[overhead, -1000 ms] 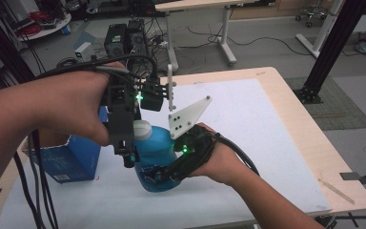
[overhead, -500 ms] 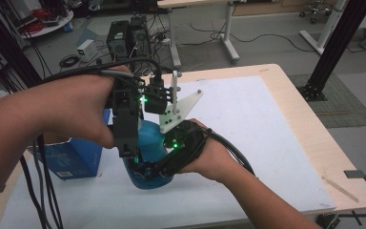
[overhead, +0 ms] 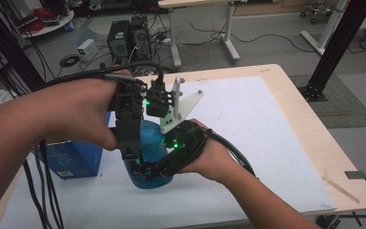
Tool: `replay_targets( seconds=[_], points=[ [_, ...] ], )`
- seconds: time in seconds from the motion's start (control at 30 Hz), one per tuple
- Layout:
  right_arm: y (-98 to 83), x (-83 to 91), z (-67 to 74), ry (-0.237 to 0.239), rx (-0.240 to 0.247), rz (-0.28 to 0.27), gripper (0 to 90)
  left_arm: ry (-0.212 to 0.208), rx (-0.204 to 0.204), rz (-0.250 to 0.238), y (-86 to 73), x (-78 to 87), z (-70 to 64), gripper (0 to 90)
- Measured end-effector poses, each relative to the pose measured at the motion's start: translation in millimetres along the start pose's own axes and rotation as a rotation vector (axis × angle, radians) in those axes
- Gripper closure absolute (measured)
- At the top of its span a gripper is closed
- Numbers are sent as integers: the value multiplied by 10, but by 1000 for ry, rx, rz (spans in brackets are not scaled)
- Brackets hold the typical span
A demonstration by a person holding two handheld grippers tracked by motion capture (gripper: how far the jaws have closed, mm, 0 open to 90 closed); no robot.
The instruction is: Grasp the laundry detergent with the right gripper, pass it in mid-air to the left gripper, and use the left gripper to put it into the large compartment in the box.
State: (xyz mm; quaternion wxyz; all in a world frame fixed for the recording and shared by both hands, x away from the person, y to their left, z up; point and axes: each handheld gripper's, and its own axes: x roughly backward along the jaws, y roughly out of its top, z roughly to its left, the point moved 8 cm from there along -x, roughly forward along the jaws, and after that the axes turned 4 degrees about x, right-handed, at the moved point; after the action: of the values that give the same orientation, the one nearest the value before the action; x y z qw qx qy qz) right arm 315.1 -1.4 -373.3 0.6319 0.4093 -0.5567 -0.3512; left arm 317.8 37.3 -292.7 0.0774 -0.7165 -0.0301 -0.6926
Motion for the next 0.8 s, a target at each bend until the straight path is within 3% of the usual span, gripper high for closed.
replay_targets(
  seconds=[0.1, 0.13, 0.5, 0.8],
  points=[
    [8, -3, 4, 2, 3, -5, 459, 4, 4, -5, -3, 10, 7, 54],
    [11, -4, 6, 0, 1, -7, 459, 1, 3, -7, -4, 13, 4, 107],
    [19, -32, 16, 6, 6, -11, 460, 19, 10, 2, -12, -1, 21, 117],
    [23, -26, 10, 5, 4, -13, 460, 13, 11, -1, -9, 7, 9, 190]
  ],
)
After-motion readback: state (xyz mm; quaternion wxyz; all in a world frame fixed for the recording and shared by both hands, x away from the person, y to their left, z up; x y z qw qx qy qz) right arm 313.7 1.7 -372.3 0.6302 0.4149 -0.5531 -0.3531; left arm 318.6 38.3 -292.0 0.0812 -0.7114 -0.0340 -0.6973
